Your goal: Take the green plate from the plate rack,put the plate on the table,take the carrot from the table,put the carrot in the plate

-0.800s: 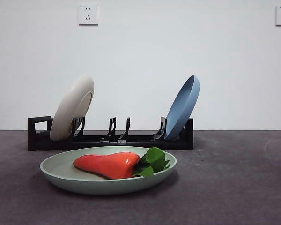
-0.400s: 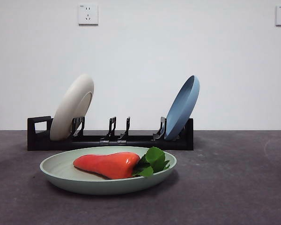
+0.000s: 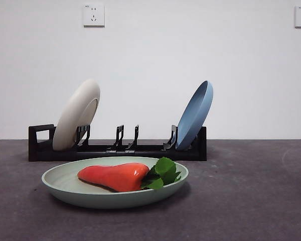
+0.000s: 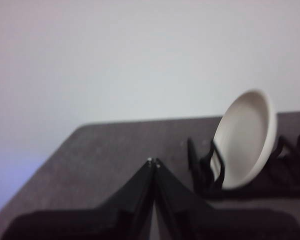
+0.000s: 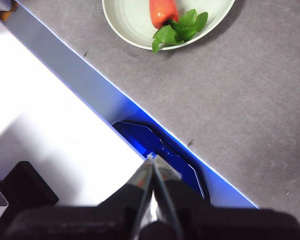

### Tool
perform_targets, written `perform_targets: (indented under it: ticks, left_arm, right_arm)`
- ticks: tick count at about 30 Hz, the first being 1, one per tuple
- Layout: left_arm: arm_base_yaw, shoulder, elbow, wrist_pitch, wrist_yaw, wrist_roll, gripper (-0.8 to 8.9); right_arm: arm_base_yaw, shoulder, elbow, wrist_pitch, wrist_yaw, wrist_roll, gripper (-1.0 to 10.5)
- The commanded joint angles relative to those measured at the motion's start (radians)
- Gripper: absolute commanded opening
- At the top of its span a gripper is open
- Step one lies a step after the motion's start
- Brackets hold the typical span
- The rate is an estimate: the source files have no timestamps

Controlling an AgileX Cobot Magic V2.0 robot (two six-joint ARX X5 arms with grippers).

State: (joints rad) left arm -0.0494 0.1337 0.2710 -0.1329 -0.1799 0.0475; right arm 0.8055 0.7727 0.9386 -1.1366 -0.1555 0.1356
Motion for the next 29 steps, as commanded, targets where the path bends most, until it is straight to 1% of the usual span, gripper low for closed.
perform_targets:
  ticks: [1, 6, 12, 18, 23, 29]
  left_arm:
    - [0.021, -0.043, -0.072, 0.013, 0.003, -0.041, -0.03]
    - [0.042, -0.106, -0.169, 0.011, 0.006, -0.06, -0.03]
    - [0.045, -0.131, -0.223, -0.007, 0.007, -0.082, -0.03]
    - [0.045, -0.131, -0.267, -0.032, 0.008, -0.137, -0.03]
    - [0.045, -0.131, -0.267, -0.04, 0.028, -0.157, -0.03]
    - [0.045, -0.131, -0.267, -0.04, 0.029, -0.156, -0.03]
  right_arm:
    - [0.002, -0.002, 0.0, 0.003, 0.002, 0.005, 0.0]
    - [0.002, -0.002, 0.0, 0.003, 0.002, 0.005, 0.0]
    - [0.002, -0.002, 0.0, 0.003, 0.002, 0.006, 0.0]
    - [0.002, -0.002, 0.0, 0.003, 0.002, 0.005, 0.0]
    - [0.002, -0.002, 0.0, 0.003, 0.002, 0.005, 0.0]
    - [0.002, -0.002, 0.0, 0.003, 0.002, 0.005, 0.0]
